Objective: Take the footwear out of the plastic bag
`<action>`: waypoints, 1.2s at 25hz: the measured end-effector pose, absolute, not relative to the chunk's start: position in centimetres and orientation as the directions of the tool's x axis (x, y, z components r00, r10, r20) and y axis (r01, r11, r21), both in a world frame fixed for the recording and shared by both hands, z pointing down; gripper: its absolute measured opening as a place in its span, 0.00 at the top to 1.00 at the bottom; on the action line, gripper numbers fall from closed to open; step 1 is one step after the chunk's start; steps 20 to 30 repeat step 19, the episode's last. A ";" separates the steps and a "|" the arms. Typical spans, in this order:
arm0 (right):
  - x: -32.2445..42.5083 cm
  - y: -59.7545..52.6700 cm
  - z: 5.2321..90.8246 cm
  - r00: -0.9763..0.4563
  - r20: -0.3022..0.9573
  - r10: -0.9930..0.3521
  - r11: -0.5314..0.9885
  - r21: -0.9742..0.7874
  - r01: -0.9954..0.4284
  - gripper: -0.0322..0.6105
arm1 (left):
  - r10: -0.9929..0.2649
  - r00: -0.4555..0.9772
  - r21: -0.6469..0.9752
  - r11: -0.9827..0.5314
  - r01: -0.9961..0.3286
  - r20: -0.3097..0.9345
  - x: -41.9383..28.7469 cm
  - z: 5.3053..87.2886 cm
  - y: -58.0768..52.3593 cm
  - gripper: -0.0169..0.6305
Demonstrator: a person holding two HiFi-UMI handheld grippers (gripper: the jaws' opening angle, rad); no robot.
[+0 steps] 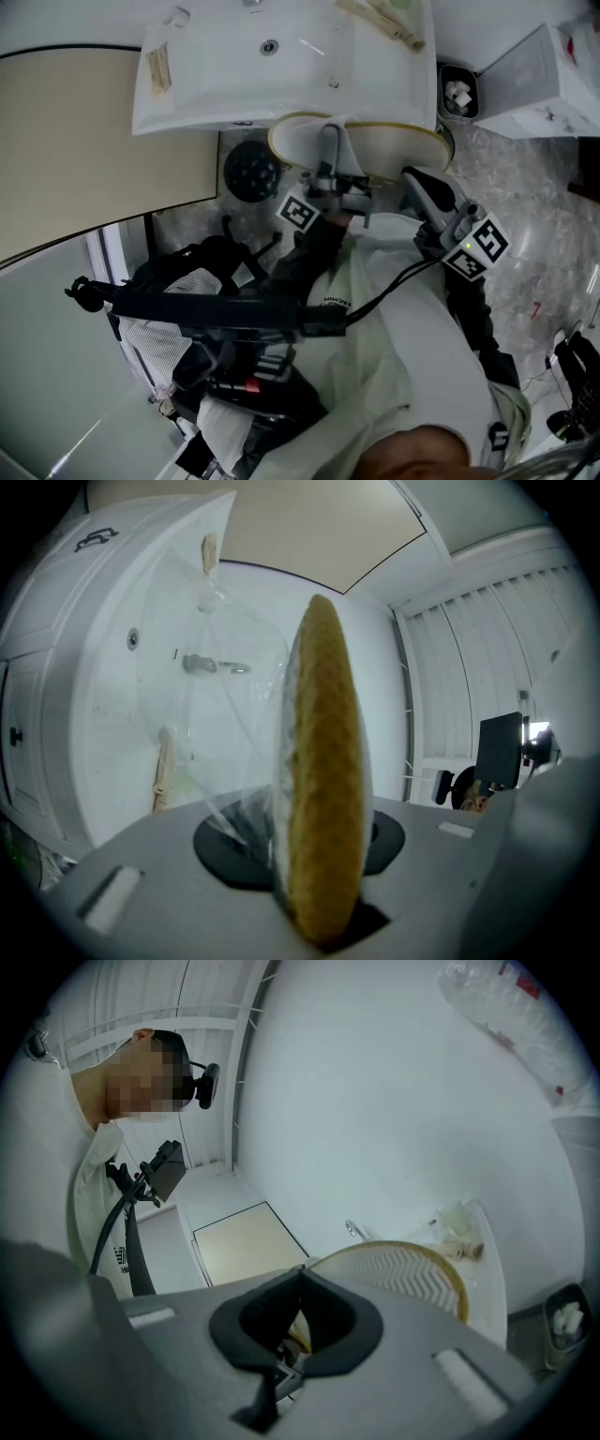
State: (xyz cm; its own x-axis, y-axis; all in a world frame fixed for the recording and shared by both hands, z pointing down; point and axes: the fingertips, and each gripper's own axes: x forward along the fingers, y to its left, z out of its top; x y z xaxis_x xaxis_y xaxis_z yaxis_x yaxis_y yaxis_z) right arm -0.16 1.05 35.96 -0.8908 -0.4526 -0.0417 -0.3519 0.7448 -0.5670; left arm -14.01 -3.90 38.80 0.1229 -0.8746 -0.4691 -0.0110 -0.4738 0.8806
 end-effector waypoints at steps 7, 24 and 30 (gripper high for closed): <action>-0.3 1.2 36.2 -0.894 -0.038 -0.446 0.746 -0.568 -0.348 0.95 | -0.878 0.115 0.883 -0.470 -0.010 -0.465 -14.1 39.0 -3.7 0.79; -0.2 1.1 36.4 -0.888 -0.031 -0.460 0.739 -0.568 -0.363 0.95 | -0.881 0.106 0.886 -0.465 -0.002 -0.462 -14.6 39.5 -3.7 0.79; -0.2 1.1 36.4 -0.888 -0.031 -0.460 0.739 -0.568 -0.363 0.95 | -0.881 0.106 0.886 -0.465 -0.002 -0.462 -14.6 39.5 -3.7 0.79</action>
